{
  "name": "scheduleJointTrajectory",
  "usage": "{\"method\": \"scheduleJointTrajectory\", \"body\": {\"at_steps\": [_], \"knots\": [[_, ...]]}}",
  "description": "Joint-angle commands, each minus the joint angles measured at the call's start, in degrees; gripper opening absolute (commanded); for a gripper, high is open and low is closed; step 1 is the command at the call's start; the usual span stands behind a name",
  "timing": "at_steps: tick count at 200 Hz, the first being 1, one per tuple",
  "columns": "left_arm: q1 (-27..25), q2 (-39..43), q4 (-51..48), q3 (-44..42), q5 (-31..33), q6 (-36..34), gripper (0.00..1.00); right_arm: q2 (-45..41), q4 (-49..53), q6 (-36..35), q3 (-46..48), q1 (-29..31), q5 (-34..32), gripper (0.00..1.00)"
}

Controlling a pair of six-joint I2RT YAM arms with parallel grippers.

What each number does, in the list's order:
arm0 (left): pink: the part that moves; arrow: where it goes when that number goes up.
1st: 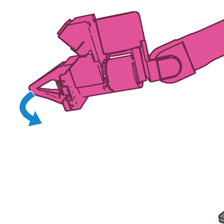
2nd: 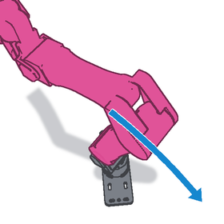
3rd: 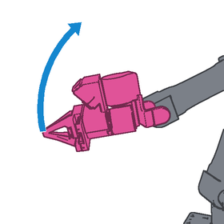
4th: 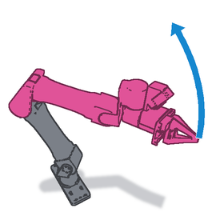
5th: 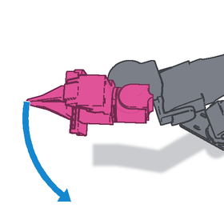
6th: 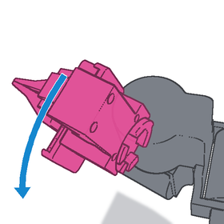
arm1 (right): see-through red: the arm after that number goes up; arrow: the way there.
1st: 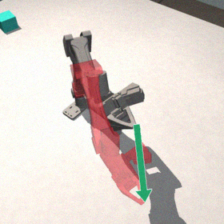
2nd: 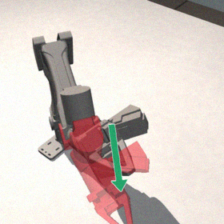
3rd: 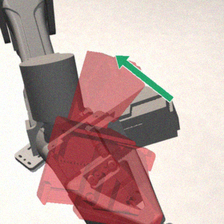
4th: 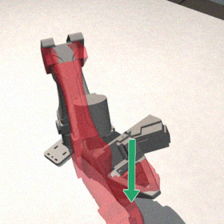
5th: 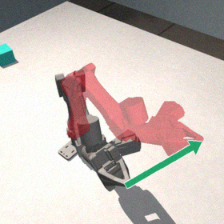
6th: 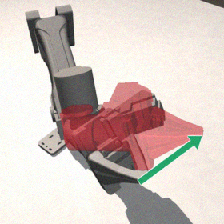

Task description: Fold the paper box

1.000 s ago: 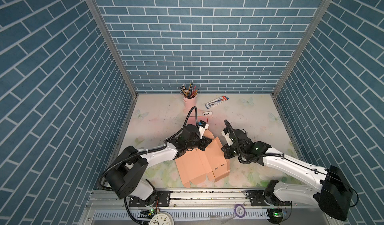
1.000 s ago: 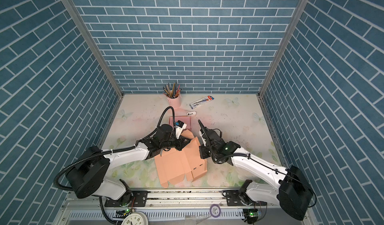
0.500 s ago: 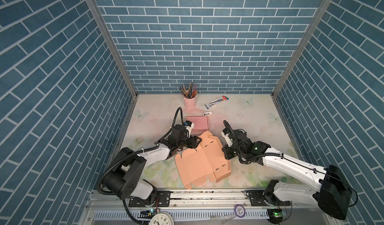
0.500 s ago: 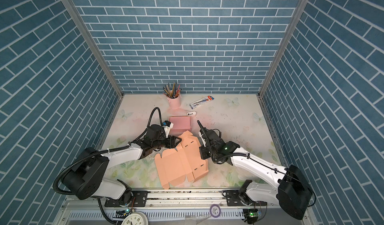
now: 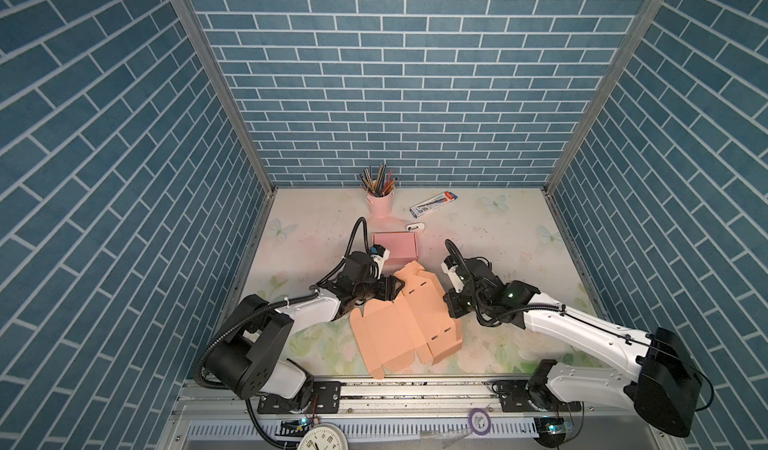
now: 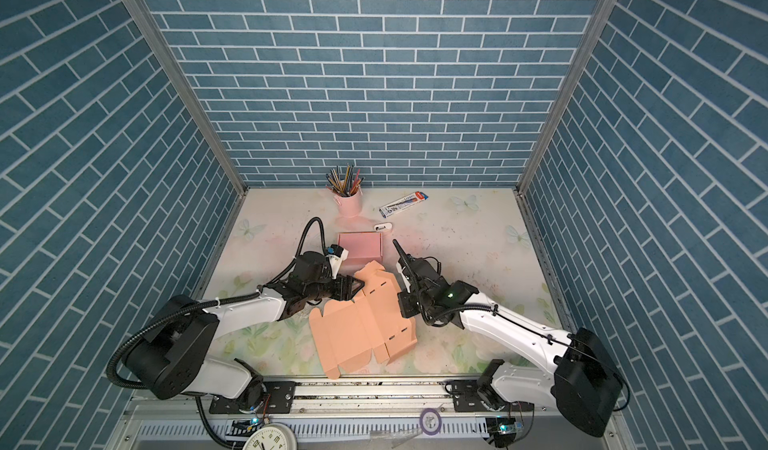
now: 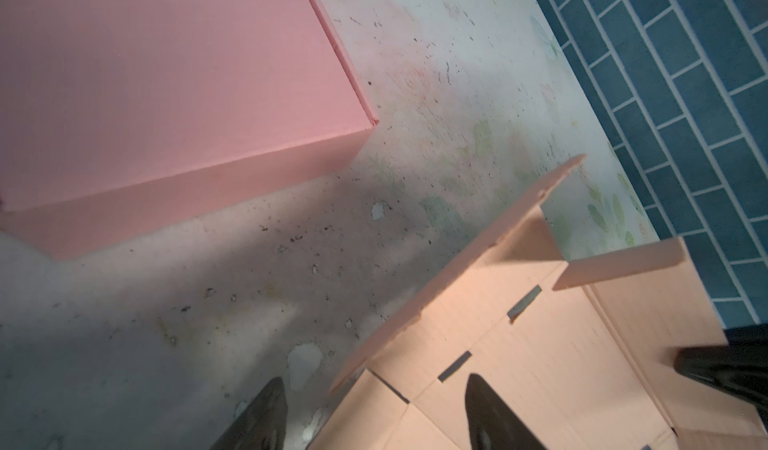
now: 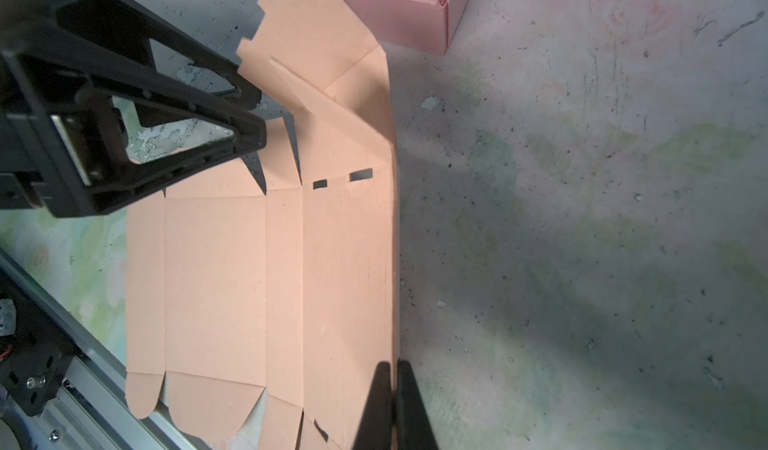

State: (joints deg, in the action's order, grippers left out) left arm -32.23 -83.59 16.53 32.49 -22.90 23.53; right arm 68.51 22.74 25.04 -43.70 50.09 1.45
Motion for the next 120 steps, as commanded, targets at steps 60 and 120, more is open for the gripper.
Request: {"method": "scheduleJointTrajectory", "body": {"at_steps": [60, 120], "knots": [[-2.4, 0.4, 1.1, -1.6, -0.9, -0.3, 0.68, 0.7, 1.5, -1.8, -2.0, 0.3, -1.0, 0.00], [-4.5, 3.0, 1.1, -3.3, -0.5, 1.0, 0.63, 1.4, 1.8, -2.4, -2.6, 0.3, -1.4, 0.00]]}}
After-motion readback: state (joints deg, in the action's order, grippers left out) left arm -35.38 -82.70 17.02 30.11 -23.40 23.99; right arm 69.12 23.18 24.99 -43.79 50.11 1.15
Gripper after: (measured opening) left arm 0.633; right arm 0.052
